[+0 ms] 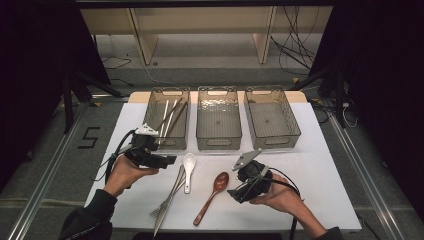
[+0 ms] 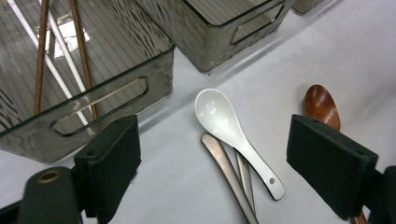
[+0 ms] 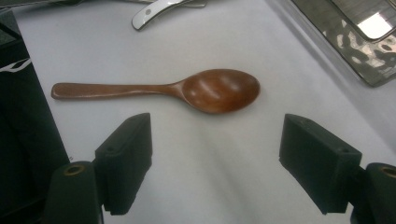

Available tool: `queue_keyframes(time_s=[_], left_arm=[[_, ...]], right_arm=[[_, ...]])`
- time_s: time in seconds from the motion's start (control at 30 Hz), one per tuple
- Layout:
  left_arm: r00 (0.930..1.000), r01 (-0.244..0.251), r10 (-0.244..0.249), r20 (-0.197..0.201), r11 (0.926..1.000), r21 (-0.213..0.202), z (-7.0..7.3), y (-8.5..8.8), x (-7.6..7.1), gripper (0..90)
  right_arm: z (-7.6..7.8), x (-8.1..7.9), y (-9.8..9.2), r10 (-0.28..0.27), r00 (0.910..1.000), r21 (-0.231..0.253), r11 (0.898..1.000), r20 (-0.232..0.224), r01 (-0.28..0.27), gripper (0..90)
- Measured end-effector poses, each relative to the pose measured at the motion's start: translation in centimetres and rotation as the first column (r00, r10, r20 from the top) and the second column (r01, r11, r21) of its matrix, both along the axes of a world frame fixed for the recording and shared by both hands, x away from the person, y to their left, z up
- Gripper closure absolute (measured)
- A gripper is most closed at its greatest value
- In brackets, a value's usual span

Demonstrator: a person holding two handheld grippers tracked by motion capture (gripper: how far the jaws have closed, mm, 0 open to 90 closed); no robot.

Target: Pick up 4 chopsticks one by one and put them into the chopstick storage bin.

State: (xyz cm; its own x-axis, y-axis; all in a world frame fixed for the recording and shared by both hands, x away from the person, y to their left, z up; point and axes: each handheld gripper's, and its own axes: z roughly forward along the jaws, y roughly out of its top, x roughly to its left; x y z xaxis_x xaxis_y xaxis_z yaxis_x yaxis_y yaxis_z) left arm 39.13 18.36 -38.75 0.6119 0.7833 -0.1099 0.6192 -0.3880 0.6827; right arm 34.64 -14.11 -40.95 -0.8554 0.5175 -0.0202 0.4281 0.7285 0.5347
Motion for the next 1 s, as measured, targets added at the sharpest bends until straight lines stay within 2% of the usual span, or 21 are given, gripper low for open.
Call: queue_keyframes(time_s=[0.1,0.37,0.47,0.57,0.87,1.0], left_arm=[[1.0,0.006,-0.006,0.006,0.9999,0.014,-0.2,-0.1,-0.7,16.7],[0.9995,0.03,-0.03,0.005,0.9994,0.019,-0.7,-0.5,-2.3,16.3],[0.9994,0.033,-0.033,0.009,0.9994,0.015,-0.9,-0.4,-2.9,16.3],[0.999,0.044,-0.044,0.008,0.9988,0.02,-1.2,-0.6,-3.4,16.3],[0.9956,0.091,-0.092,0.018,0.9953,0.034,-1.5,-2.3,-5.0,15.8],[0.9935,0.113,-0.114,0.007,0.993,0.034,-1.8,-3.0,-5.5,15.7]], right_arm=[[-0.2,-0.1,0.1,0.009,0.9999,-0.012,1.0,-0.01,-0.009,26.4],[-0.3,-0.1,0.1,-0.004,0.9999,-0.007,1.0,-0.011,0.004,26.4],[-0.4,-0.1,0.1,0.016,0.9999,-0.009,1.0,-0.007,-0.016,26.4],[-0.4,-0.1,0.2,0.013,0.9999,-0.012,1.0,-0.01,-0.013,26.4],[-0.5,0.0,0.2,-0.002,0.9999,-0.014,1.0,-0.01,0.001,26.7],[-0.6,0.1,-0.1,-0.002,1.0,-0.014,1.0,-0.01,0.002,26.8]])
